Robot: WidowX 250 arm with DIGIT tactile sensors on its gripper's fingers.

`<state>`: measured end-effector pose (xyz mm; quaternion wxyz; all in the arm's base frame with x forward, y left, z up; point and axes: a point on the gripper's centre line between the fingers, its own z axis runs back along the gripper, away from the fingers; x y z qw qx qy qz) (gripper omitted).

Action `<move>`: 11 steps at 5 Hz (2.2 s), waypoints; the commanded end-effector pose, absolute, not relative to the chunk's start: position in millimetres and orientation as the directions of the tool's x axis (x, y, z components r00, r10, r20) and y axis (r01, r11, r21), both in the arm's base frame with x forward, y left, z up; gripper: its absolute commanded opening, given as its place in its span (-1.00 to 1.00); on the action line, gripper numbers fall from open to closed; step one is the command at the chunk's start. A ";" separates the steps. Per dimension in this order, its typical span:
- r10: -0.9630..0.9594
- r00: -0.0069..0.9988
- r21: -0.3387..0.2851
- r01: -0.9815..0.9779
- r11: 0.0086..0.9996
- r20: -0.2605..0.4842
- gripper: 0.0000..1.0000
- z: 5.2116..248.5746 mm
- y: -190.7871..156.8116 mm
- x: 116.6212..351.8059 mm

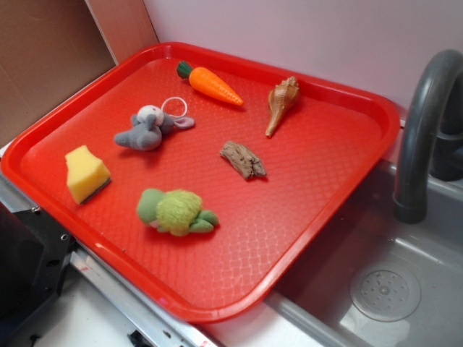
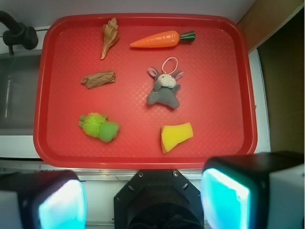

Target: Grab the carrot.

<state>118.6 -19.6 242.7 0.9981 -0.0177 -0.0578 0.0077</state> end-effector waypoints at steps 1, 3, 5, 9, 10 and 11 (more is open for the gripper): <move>0.017 0.993 -0.036 -0.013 0.999 0.115 1.00 242.7 -19.6 118.6; 0.411 0.876 -0.056 -0.411 0.910 0.253 1.00 237.4 -29.2 166.9; 0.685 0.648 -0.048 -0.714 0.699 0.334 1.00 217.0 -18.5 229.2; 0.761 0.553 0.019 -0.813 0.582 0.339 1.00 135.2 29.9 315.7; 0.736 0.598 0.013 -0.779 0.627 0.317 1.00 110.4 33.6 324.0; 0.726 0.623 -0.007 -0.757 0.653 0.291 1.00 94.5 33.5 331.7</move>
